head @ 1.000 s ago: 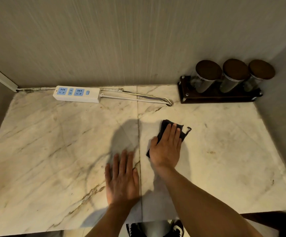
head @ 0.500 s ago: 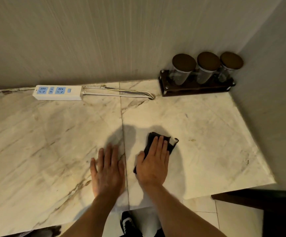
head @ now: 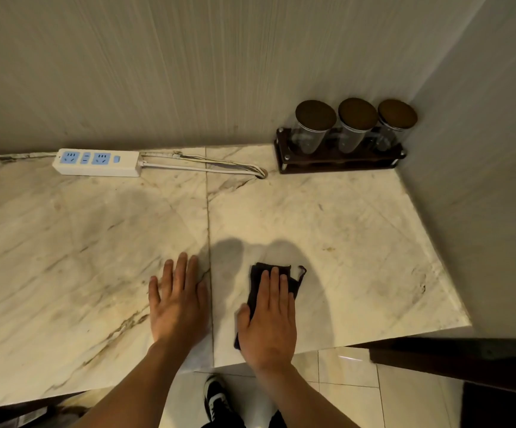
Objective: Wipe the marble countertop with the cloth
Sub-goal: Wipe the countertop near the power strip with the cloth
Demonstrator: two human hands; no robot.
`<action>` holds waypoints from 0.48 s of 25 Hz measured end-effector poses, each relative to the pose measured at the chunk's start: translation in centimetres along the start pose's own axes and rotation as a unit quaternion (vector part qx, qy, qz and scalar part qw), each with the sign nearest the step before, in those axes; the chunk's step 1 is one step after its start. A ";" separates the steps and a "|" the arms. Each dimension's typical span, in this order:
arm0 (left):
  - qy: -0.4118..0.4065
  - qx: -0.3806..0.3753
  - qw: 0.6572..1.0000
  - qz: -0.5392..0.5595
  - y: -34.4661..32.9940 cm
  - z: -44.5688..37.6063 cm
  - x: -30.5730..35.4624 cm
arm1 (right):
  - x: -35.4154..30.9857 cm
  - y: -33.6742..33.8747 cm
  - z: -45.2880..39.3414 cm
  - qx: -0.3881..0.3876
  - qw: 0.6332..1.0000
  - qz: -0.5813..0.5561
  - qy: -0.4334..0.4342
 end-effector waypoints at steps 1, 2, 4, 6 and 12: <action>-0.002 0.001 1.000 0.002 0.0 -0.1 0.1 | 0.3 0.2 0.2 -0.006 1.000 0.004 0.020; -0.003 0.002 1.000 0.004 0.0 -0.2 0.1 | 0.5 0.4 0.3 -0.012 0.999 0.008 0.040; -0.002 0.006 1.000 0.008 0.0 -0.5 0.3 | 1.1 0.7 0.5 -0.030 0.996 0.019 0.079; -0.006 0.016 1.000 0.013 0.2 -0.7 0.7 | 1.7 1.0 0.7 -0.046 0.992 0.027 0.114; -0.016 0.024 0.998 0.056 0.8 -0.5 4.8 | 3.6 2.3 0.4 -0.110 0.960 0.036 0.255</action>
Point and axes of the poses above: each hand's wrist, its own z-axis away from the middle knuckle, its own y-axis out of the back of the hand, x = y × z, the point moved 6 cm from there along -z, towards the middle knuckle, and after that the axes turned 8 degrees about -z, right-handed, at the moved point
